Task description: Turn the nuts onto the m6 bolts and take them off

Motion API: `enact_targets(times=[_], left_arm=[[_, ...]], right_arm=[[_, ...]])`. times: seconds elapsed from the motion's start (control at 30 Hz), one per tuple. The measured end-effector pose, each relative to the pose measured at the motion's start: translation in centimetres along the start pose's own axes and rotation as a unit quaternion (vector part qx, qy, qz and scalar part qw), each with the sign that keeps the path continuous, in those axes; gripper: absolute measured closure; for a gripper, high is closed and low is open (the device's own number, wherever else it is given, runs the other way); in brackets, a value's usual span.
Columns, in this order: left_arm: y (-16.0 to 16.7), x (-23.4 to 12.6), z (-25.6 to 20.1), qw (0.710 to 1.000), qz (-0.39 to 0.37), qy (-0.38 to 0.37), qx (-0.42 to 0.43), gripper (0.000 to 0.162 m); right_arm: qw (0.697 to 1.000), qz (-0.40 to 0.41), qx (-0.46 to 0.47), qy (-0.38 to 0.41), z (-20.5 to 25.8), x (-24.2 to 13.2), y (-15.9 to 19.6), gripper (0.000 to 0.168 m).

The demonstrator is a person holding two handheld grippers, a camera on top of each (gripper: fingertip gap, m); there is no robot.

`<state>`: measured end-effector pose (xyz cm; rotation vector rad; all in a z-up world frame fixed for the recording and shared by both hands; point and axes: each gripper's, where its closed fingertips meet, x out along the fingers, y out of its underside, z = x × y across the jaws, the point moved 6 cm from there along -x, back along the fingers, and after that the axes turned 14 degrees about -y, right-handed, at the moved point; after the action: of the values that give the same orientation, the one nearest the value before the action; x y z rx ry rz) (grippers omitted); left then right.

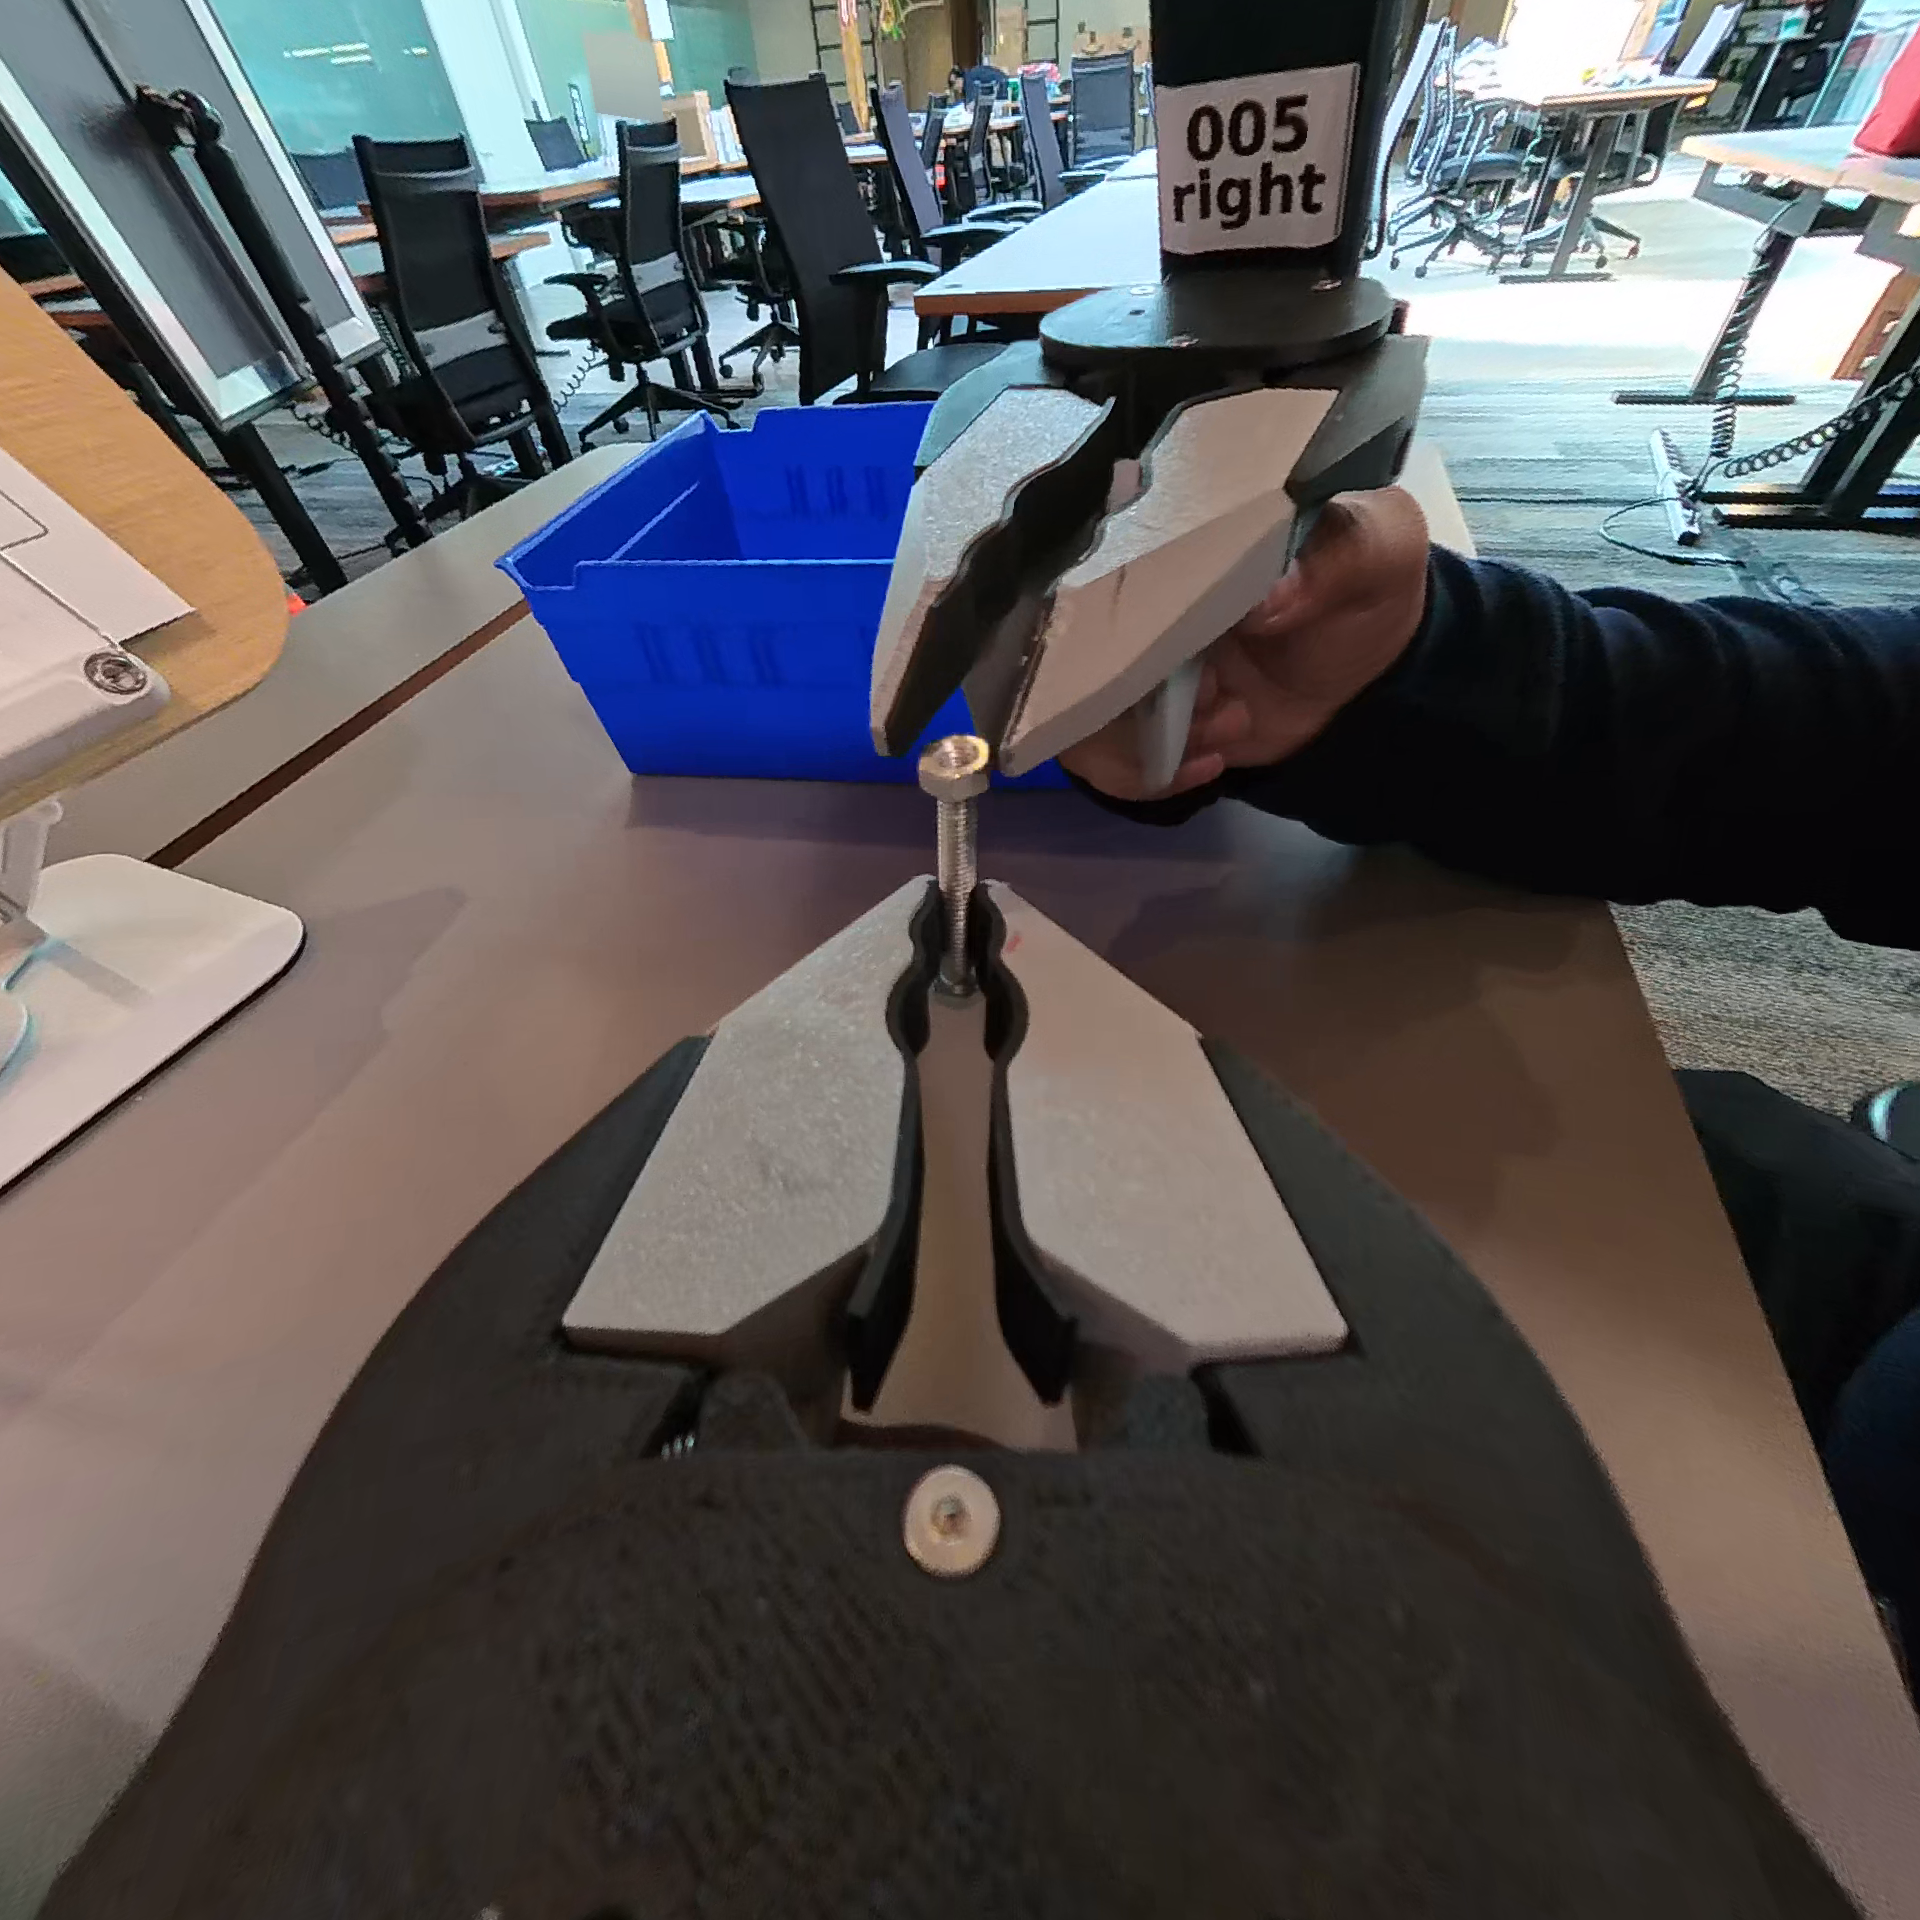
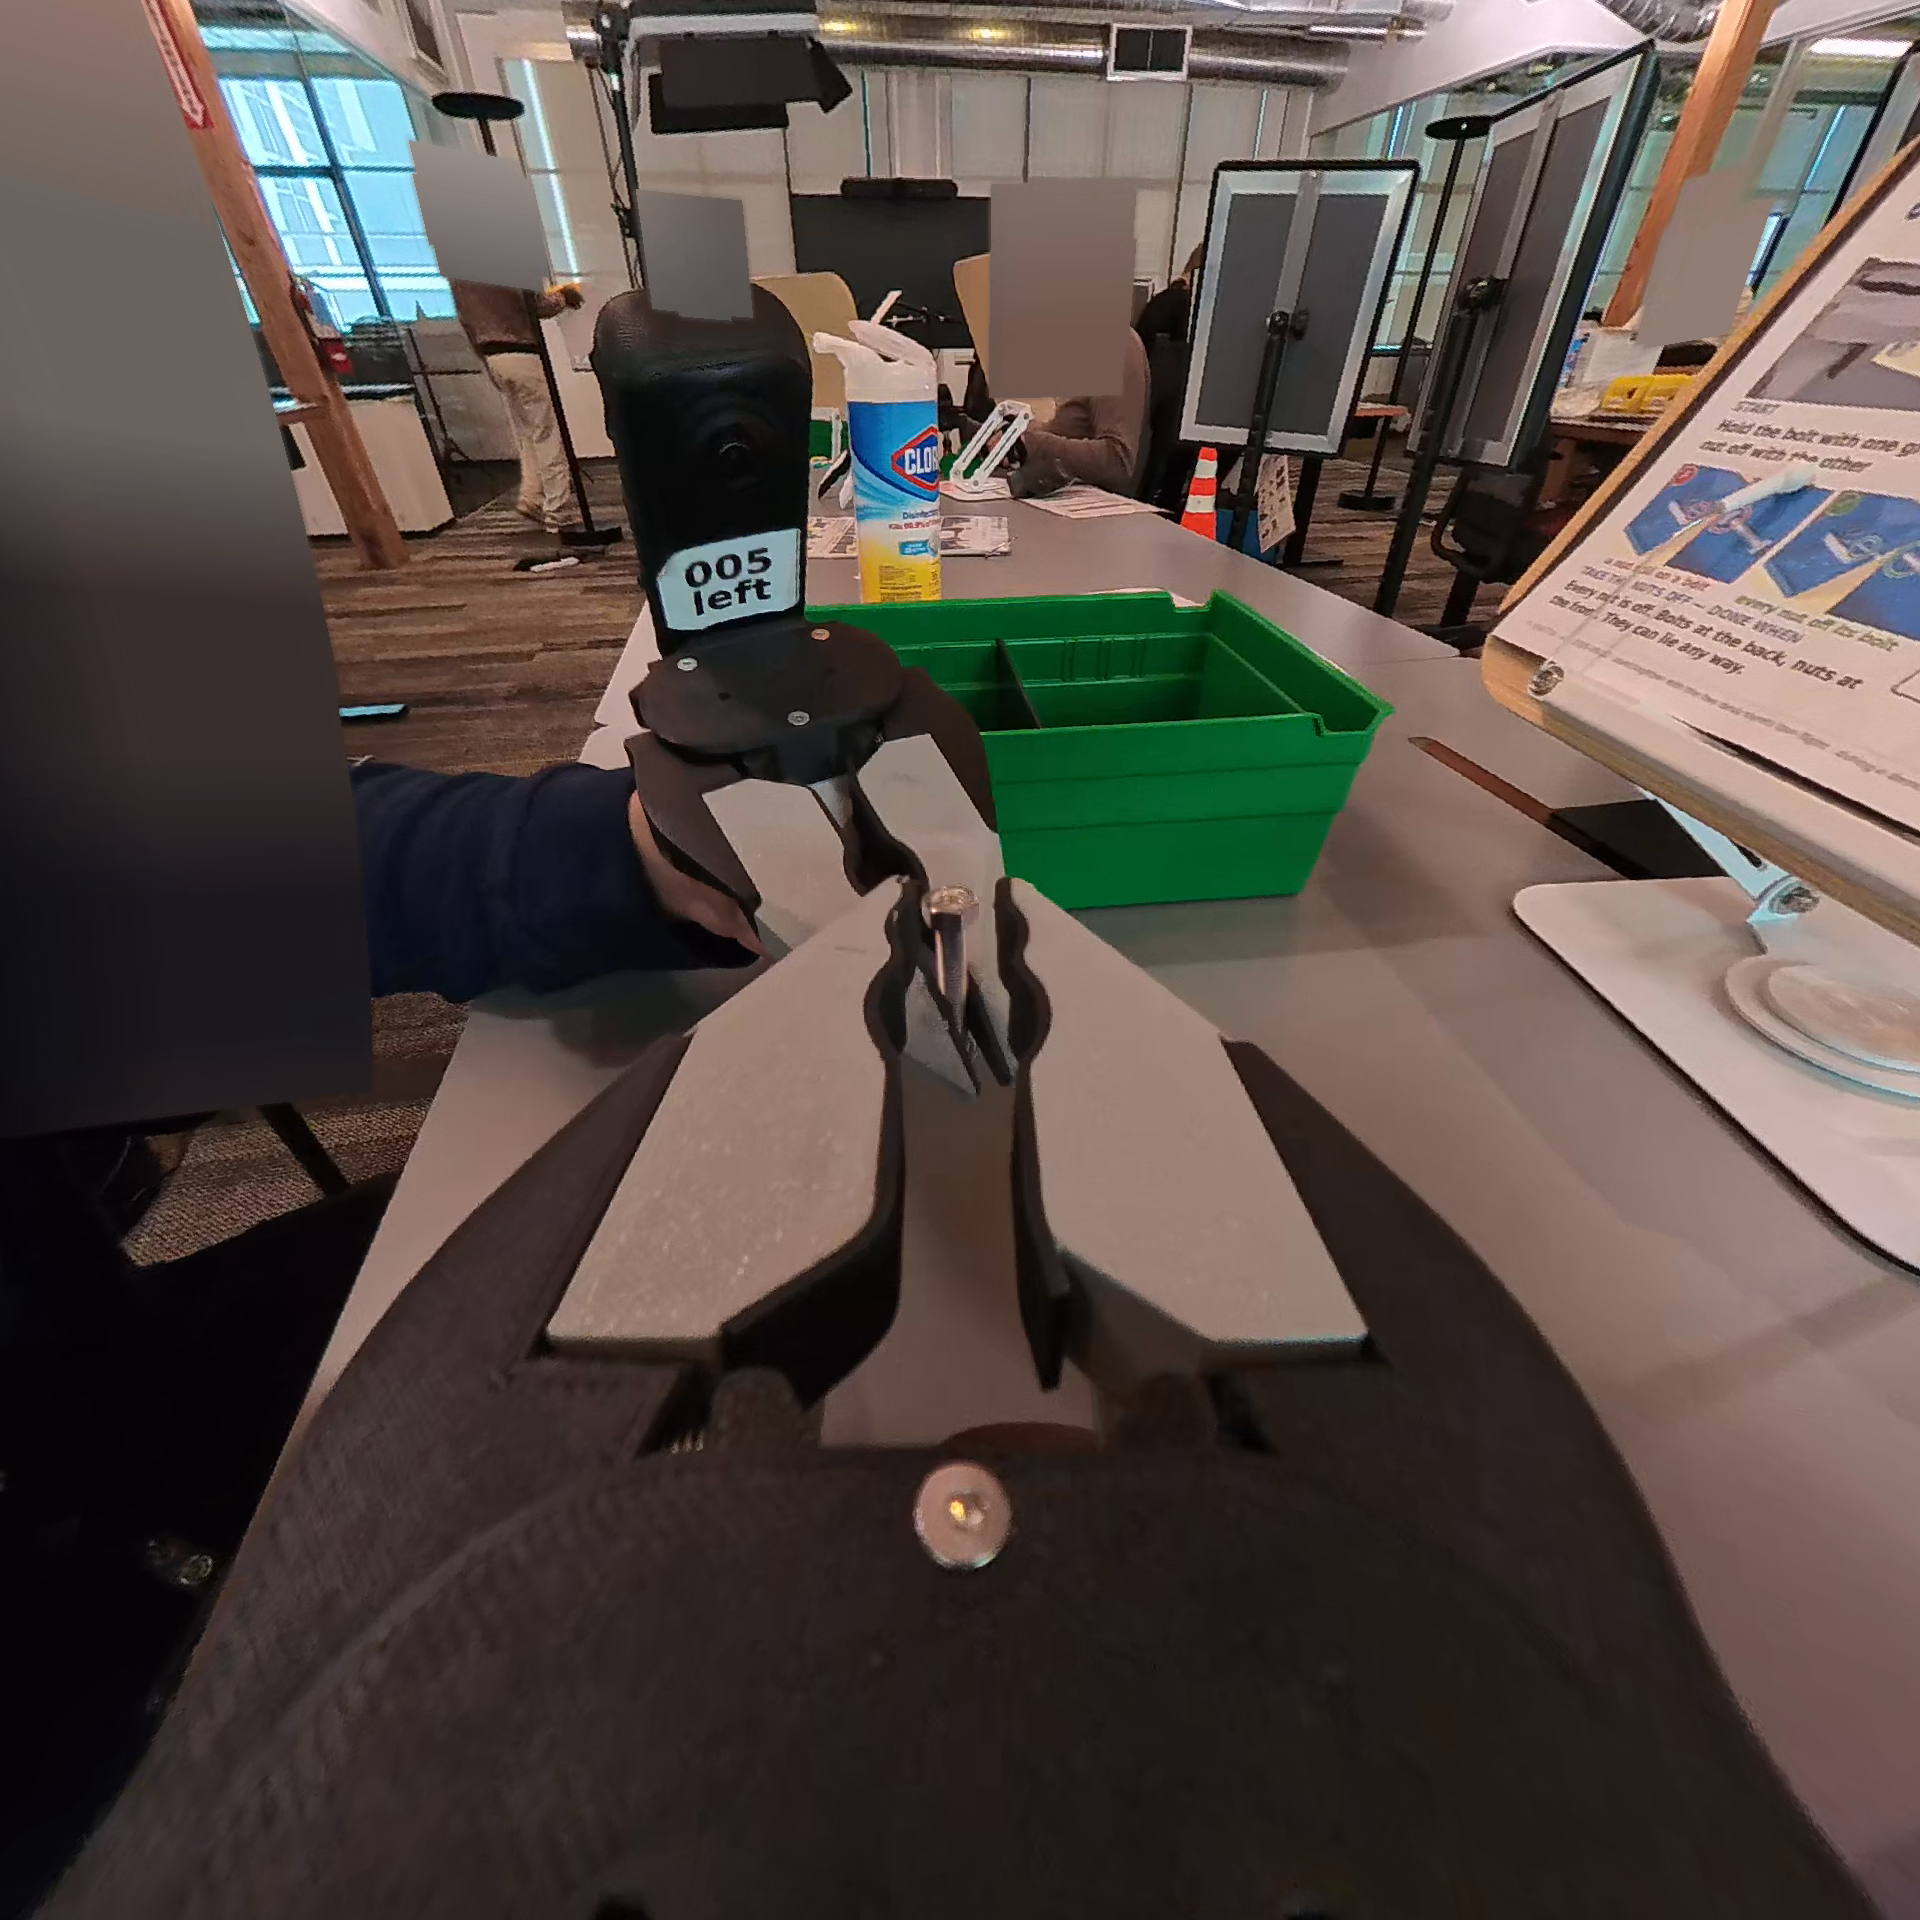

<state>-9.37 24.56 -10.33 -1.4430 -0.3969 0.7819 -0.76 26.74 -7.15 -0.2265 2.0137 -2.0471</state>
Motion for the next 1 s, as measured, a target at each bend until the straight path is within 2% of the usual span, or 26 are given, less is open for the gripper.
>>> enact_targets(times=[0.73, 1.0], left_arm=[[-0.18, -0.06, 0.01, 1.000, -0.003, -0.005, -0.001, 0.160], [-0.22, 0.04, 0.27, 1.000, -0.002, -0.029, 0.002, 0.160]], right_arm=[[1.000, 0.013, -0.025, 0.011, 0.20, 0.14, -0.02, 0.162], [0.999, 0.017, -0.035, 0.035, 0.03, 0.26, -0.09, 0.162]])
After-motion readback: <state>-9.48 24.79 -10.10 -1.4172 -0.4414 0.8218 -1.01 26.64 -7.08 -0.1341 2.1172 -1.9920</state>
